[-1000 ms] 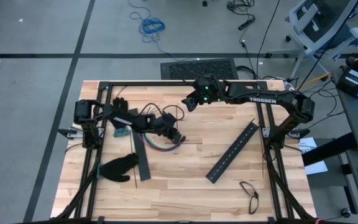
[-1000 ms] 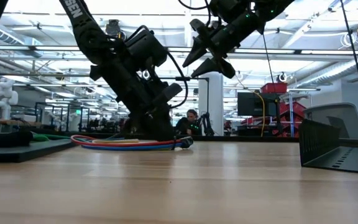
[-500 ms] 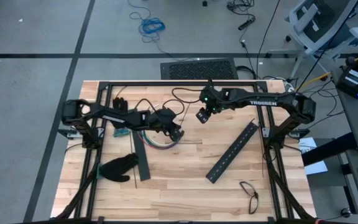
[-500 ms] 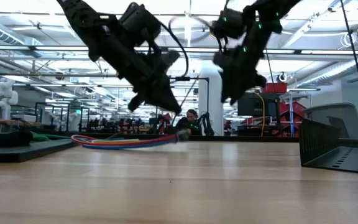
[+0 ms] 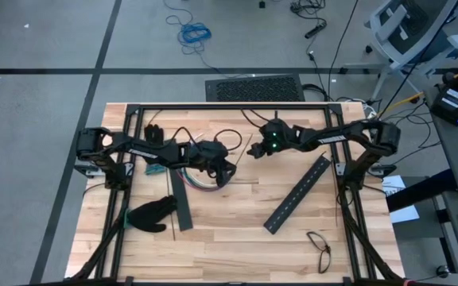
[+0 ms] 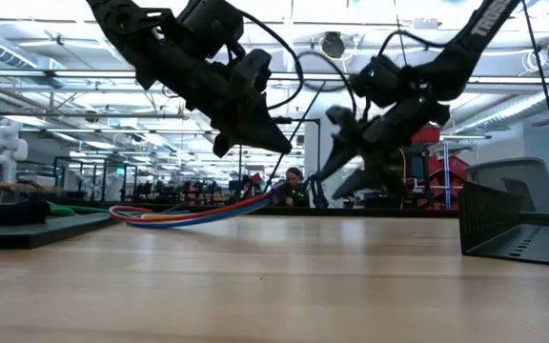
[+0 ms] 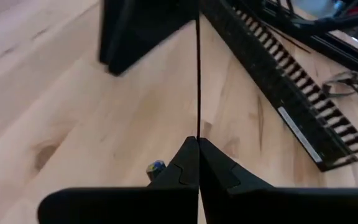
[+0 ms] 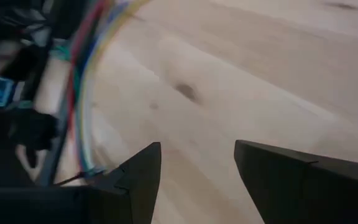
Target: Ziptie cables
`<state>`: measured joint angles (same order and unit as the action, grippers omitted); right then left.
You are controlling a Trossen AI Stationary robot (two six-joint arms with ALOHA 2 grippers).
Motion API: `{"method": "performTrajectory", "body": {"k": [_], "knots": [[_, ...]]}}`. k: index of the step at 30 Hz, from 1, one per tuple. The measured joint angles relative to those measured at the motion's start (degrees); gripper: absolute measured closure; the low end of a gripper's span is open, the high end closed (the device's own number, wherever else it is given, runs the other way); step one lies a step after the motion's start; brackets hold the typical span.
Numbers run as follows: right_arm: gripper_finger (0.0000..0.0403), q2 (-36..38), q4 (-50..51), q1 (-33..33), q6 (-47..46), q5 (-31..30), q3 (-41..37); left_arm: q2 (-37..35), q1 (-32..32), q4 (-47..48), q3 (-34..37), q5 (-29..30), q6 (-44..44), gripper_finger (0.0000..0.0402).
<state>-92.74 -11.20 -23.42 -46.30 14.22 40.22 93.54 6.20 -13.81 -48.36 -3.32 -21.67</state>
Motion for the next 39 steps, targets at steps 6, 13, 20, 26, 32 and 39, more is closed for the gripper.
{"method": "performTrajectory", "body": {"k": [6, 13, 20, 26, 32, 39], "knots": [[0.0202, -7.5, -2.7, -0.5, -1.7, 1.7, 3.6, 0.0, -1.5, -3.9, 0.0, -1.0, 3.1, 0.0402], [0.0202, -13.6, -3.9, 3.6, -1.2, 5.2, 11.0, 0.1, -4.2, -5.0, 0.0, 2.3, 2.6, 0.0402], [0.0202, -15.4, -0.8, 7.5, -0.8, 11.3, 12.0, 0.1, -6.9, -3.3, 0.0, 8.2, 2.5, 0.0402], [0.0202, -15.3, -1.4, 12.1, -2.4, 11.2, 11.9, 0.1, -10.5, 0.2, 0.9, 16.6, 2.1, 0.0401], [0.0202, -15.3, -1.4, 17.7, -6.4, 5.2, 11.9, 0.1, -13.8, -6.6, 10.4, 23.5, -4.3, 0.0401], [0.0202, -16.0, -2.7, 21.3, -10.0, -5.1, 11.9, 0.1, -15.1, -20.7, 18.1, 28.5, -10.9, 0.0401]]}}
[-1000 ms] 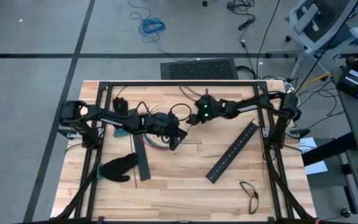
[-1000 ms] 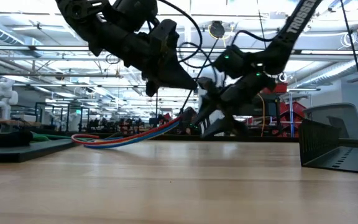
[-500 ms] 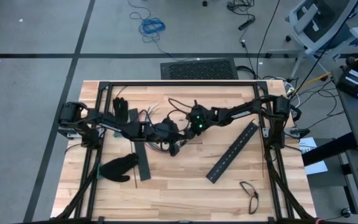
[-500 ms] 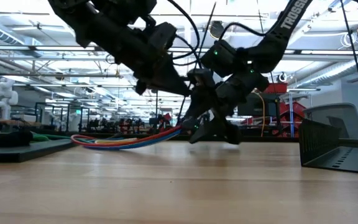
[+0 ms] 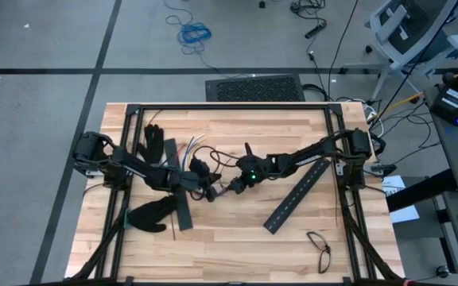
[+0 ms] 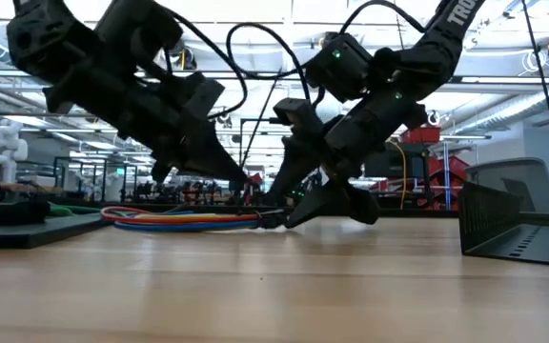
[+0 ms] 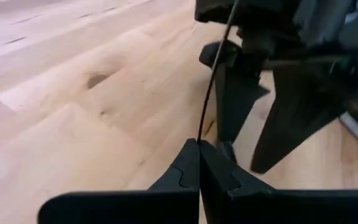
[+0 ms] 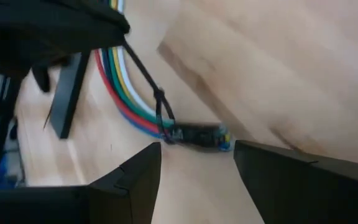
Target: Ziptie cables
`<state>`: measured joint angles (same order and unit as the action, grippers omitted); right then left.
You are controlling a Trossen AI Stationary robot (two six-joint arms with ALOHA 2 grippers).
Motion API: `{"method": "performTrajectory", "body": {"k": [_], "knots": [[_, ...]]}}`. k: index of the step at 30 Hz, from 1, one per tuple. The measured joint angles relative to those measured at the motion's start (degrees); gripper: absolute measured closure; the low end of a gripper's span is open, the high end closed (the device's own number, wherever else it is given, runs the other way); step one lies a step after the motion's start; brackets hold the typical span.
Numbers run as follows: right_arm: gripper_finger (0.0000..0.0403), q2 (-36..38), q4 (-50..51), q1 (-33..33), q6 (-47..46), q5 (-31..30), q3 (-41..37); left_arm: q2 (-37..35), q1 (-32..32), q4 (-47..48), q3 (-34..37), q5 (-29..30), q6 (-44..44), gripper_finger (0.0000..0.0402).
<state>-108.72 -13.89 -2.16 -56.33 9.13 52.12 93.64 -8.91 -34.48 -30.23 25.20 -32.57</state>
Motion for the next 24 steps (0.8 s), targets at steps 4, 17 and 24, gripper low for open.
{"method": "performTrajectory", "body": {"k": [4, 17, 24], "knots": [[0.0202, -0.6, -3.6, -0.4, 2.1, -5.2, 0.0, 0.0, -1.2, -4.0, -0.5, 0.1, -0.1, 0.0401], [0.0258, -1.5, -3.5, -4.8, 12.0, -4.1, 0.0, 0.0, -7.1, -8.5, -2.0, 6.0, -4.6, 0.0401], [0.0360, -7.2, -17.8, -1.4, 9.8, -4.2, 0.3, 0.0, -8.6, -10.6, -2.1, 6.8, -4.6, 0.0401]]}}
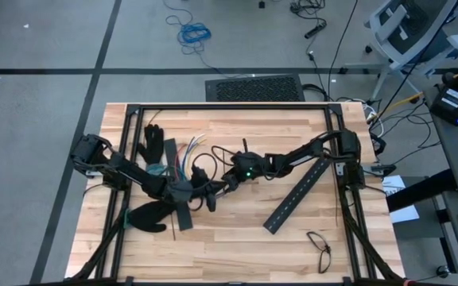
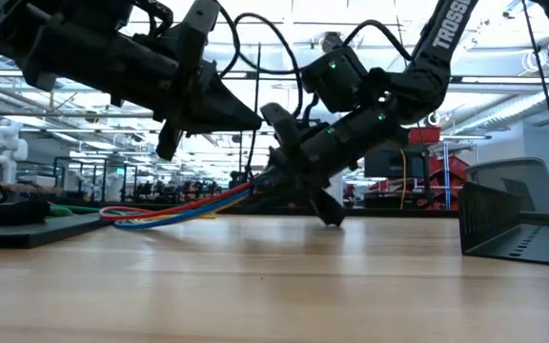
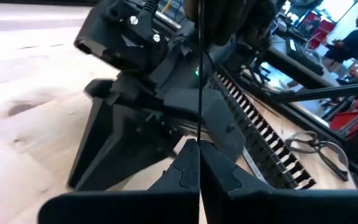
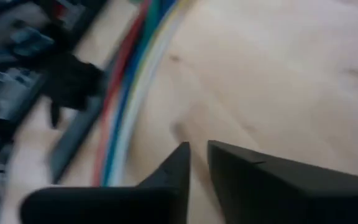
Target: Ziptie cables
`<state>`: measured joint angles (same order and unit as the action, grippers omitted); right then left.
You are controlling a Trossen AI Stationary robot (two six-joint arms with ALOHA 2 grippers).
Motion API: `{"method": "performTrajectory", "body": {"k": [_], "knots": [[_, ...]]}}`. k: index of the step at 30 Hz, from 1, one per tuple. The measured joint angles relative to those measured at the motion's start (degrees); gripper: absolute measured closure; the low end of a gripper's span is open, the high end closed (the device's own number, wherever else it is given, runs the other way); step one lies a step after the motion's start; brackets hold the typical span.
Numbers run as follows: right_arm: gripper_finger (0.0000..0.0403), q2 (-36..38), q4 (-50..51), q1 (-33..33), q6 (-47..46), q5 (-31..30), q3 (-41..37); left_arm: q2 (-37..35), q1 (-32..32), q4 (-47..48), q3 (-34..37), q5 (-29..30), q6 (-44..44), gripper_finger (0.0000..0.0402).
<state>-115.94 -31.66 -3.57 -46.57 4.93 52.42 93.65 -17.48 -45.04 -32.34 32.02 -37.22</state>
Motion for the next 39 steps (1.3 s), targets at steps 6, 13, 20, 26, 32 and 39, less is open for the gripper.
{"method": "performTrajectory", "body": {"k": [6, 13, 20, 26, 32, 39], "knots": [[0.0397, -0.9, -2.8, 0.6, 0.2, 2.7, 0.0, 0.0, -1.1, 0.7, 0.0, 0.2, 0.0, 0.0401], [0.0391, -1.0, 0.6, 2.8, 2.3, 4.0, 0.0, 0.0, -1.1, 3.1, 0.0, 0.9, 0.0, 0.0401], [0.0335, -0.9, 4.6, 4.9, 8.2, 4.4, 0.0, 0.0, -2.5, 3.5, 0.0, 0.1, -1.0, 0.0401], [0.0293, -1.0, 3.1, 4.9, 9.4, 5.9, -0.2, 0.0, -4.1, 4.5, 0.0, 0.2, -3.1, 0.0401], [0.0289, -1.1, 1.8, 7.3, 12.1, 7.4, -0.2, 0.0, -4.5, 8.3, 0.0, 1.8, -6.0, 0.0401], [0.0298, -1.2, -1.5, 8.6, 11.2, 7.5, -0.3, 0.4, -4.5, 8.5, 0.1, 3.5, -6.4, 0.0401]]}}
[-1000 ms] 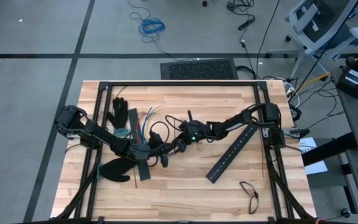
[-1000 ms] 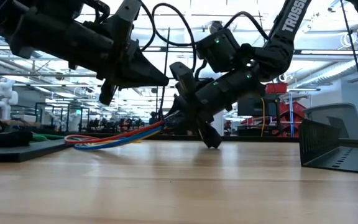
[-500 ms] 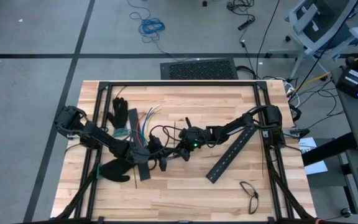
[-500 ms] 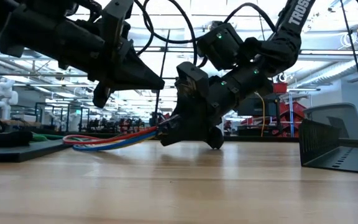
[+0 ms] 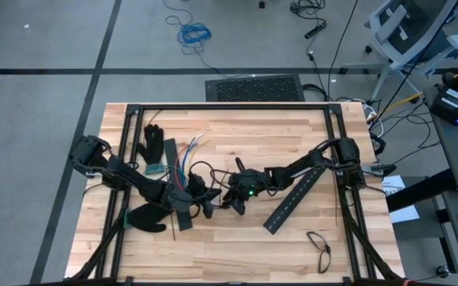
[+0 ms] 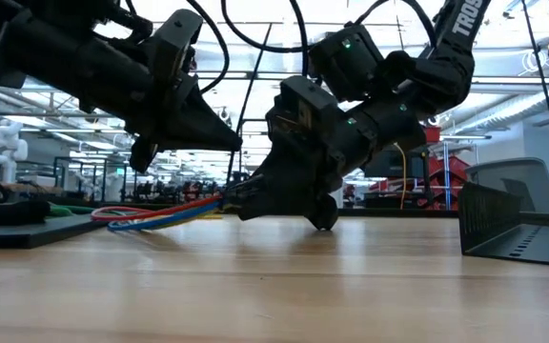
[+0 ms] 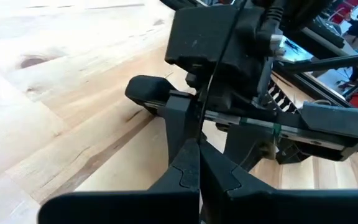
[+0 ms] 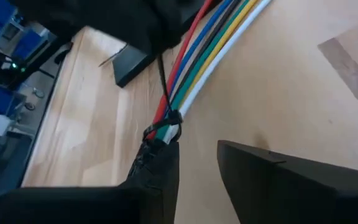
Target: Ziptie cables
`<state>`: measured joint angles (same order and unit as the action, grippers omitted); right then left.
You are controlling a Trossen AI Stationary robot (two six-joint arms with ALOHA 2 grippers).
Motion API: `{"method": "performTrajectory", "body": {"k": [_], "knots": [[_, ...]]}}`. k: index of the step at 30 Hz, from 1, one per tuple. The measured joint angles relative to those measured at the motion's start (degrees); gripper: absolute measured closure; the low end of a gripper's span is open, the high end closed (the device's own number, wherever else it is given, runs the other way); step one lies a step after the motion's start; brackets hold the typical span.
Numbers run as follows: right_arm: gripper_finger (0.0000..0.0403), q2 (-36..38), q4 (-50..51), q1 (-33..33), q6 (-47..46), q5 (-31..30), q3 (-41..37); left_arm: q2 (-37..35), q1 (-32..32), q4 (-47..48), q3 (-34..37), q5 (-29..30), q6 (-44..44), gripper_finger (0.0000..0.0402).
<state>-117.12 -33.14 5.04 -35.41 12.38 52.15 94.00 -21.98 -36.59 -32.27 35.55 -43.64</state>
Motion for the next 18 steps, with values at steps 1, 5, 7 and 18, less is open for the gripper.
{"method": "performTrajectory", "body": {"k": [1, 5, 7, 18], "knots": [[0.0298, 0.0, -0.4, 0.0, -0.2, 0.0, 0.0, 0.5, 0.0, -0.1, 0.0, 0.4, -1.1, 0.0401], [0.0298, -0.1, -2.3, 0.0, -1.2, -0.1, -0.1, 3.3, -0.3, -0.7, 0.0, 1.5, -5.9, 0.0401], [0.0298, -0.1, -2.5, 0.0, -2.0, -0.1, -0.1, 4.5, -0.7, -1.2, 0.0, 2.2, -8.3, 0.0401], [0.0298, 0.0, -1.3, 1.5, -3.0, -1.5, 0.1, 5.3, -0.9, -3.4, 0.0, 10.7, -8.1, 0.0401]]}}
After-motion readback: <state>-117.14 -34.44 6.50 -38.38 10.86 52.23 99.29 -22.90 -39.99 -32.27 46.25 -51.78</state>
